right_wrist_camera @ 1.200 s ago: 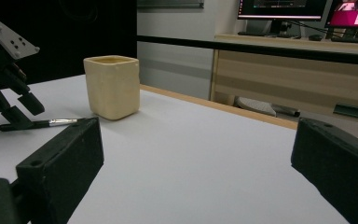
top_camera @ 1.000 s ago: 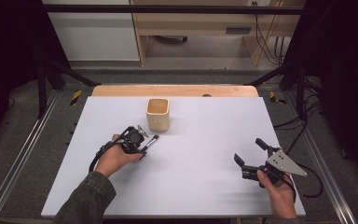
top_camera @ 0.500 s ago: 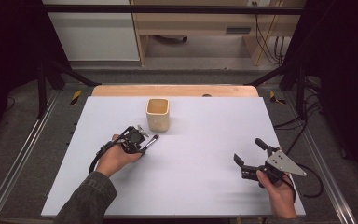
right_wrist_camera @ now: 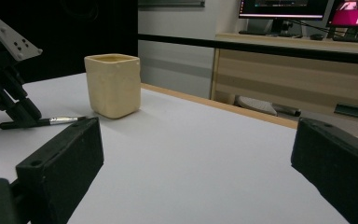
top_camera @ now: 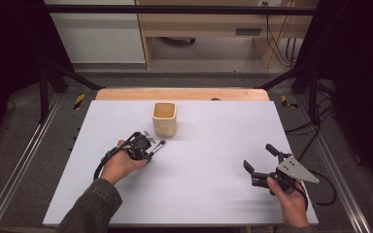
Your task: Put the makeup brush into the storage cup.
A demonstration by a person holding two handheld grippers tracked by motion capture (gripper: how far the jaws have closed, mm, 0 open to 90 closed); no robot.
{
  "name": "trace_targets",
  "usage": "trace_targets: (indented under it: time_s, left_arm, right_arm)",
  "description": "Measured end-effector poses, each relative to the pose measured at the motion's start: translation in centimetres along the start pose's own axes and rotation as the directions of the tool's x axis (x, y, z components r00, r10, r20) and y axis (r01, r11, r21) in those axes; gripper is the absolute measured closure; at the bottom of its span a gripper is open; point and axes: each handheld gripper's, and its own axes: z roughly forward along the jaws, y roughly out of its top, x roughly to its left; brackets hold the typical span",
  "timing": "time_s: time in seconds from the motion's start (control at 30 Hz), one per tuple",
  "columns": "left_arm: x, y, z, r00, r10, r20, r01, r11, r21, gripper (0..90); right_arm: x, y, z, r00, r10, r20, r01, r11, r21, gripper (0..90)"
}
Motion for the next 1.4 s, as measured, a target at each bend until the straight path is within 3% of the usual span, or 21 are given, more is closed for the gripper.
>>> trace_targets:
  time_s: [1.4]
  left_arm:
    - [0.15,0.78,0.50,1.0000,0.006,0.008,-0.006,0.9998,0.019,78.6]
  right_arm:
    - [0.00,-0.03,0.04,1.0000,-0.003,-0.003,0.003,1.000,-0.001,2.8]
